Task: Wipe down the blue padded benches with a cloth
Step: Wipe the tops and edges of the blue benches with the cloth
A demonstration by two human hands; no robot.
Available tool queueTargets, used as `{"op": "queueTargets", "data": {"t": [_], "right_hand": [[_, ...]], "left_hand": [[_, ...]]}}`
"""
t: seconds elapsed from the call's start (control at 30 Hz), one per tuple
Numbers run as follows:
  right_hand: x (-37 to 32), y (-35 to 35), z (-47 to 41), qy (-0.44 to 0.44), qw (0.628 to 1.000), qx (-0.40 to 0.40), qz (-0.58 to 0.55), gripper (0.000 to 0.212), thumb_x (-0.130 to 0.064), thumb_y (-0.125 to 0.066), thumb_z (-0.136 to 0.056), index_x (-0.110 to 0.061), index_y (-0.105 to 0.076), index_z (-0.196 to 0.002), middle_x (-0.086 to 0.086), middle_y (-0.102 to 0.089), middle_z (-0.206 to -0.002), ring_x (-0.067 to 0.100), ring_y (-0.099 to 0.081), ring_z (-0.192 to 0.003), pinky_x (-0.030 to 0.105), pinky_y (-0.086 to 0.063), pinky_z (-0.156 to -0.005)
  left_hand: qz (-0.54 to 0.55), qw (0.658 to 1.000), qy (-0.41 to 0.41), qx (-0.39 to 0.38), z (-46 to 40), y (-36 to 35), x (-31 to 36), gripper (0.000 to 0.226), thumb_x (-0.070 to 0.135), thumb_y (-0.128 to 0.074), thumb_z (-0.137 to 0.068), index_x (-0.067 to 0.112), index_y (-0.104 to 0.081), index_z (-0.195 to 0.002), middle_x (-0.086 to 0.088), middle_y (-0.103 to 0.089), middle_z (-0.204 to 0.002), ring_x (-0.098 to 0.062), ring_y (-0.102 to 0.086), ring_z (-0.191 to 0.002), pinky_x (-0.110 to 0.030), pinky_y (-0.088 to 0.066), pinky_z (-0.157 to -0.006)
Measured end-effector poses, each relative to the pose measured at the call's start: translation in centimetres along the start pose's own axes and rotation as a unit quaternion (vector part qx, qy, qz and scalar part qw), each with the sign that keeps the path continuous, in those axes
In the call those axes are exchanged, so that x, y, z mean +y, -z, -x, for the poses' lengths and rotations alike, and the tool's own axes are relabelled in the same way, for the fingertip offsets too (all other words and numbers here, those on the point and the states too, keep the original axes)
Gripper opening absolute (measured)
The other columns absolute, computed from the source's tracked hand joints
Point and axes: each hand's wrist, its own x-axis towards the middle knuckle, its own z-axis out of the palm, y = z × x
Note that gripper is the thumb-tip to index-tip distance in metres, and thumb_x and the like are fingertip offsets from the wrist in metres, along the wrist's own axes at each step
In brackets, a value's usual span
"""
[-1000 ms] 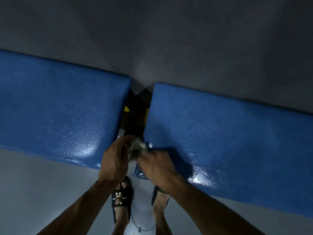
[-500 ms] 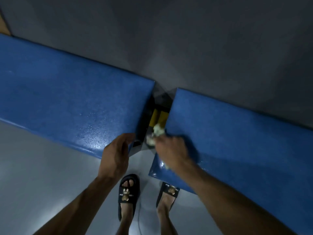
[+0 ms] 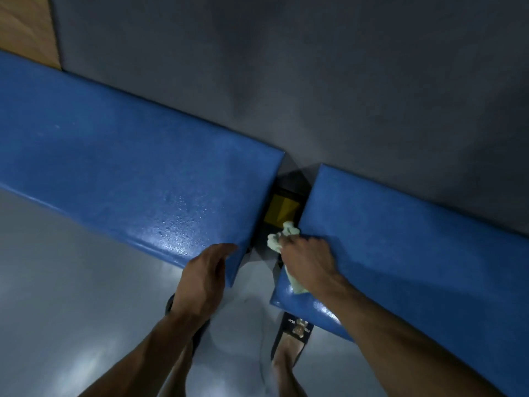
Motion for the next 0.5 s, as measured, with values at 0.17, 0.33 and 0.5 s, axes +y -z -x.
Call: {"op": "queueTargets", "data": {"t": [0.17,0.33,0.5], "right_hand": [[-5.0,-4.1,3.7,-0.013,0.998,0.026,-0.052,0.021,-0.016,-0.077,-0.067,-0.022,-0.062,-0.081,0.002,-0.062,-0.072,0.02,-0.058,-0.049,0.028,-0.042,-0.043],[-8.8,-6.9,5.7,-0.046,0.997,0.041,-0.052,0.01,-0.014,-0.063,-0.079,-0.021,-0.063,-0.087,0.003,-0.061,-0.074,0.021,-0.056,-0.051,0.03,-0.045,-0.049],[-12.6,-6.1,8.7,-0.163,0.964,-0.098,-0.186,0.022,-0.025,-0.048,-0.09,-0.032,-0.068,-0.099,-0.005,-0.068,-0.091,0.014,-0.065,-0.077,0.026,-0.049,-0.071]], "left_hand": [[-0.004,0.999,-0.027,-0.042,0.5,1.0,-2.7,0.037,0.009,-0.045,-0.088,0.019,-0.072,-0.112,0.006,-0.073,-0.109,-0.007,-0.064,-0.095,0.003,-0.032,-0.083],[0.001,0.997,-0.037,-0.073,0.9,3.3,-6.7,0.036,0.016,-0.045,-0.09,0.024,-0.07,-0.114,0.011,-0.07,-0.116,-0.005,-0.062,-0.103,0.001,-0.031,-0.088],[-0.009,0.992,-0.072,-0.107,0.0,6.5,-10.4,0.036,0.017,-0.045,-0.092,0.027,-0.069,-0.116,0.012,-0.069,-0.122,-0.006,-0.063,-0.11,-0.003,-0.033,-0.092]]}}
